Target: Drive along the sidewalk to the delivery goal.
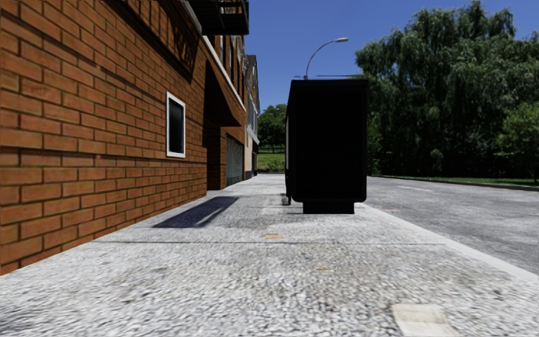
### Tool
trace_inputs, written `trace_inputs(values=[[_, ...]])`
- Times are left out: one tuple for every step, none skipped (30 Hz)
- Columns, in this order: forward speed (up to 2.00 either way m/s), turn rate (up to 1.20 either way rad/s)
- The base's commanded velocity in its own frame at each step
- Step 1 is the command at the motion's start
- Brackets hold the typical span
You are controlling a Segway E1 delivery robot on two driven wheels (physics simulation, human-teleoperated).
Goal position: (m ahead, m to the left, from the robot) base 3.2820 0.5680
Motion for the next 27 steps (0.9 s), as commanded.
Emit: trace_inputs(values=[[1.99,0.4],[1.99,0.35],[1.99,0.0],[1.96,0.0],[1.92,0.0],[1.88,0.0],[1.88,0.0],[1.88,0.0],[1.87,0.0],[1.84,0.0],[1.66,0.0],[1.66,0.0],[1.58,0.0],[1.56,0.04],[1.55,0.19],[1.55,0.26],[1.55,0.28],[1.55,0.29],[1.55,0.21],[1.55,0.07],[1.55,0.0],[1.55,0.0],[1.55,0.0],[1.55,0.0],[1.55,0.0],[1.54,0.0],[1.51,0.0]])
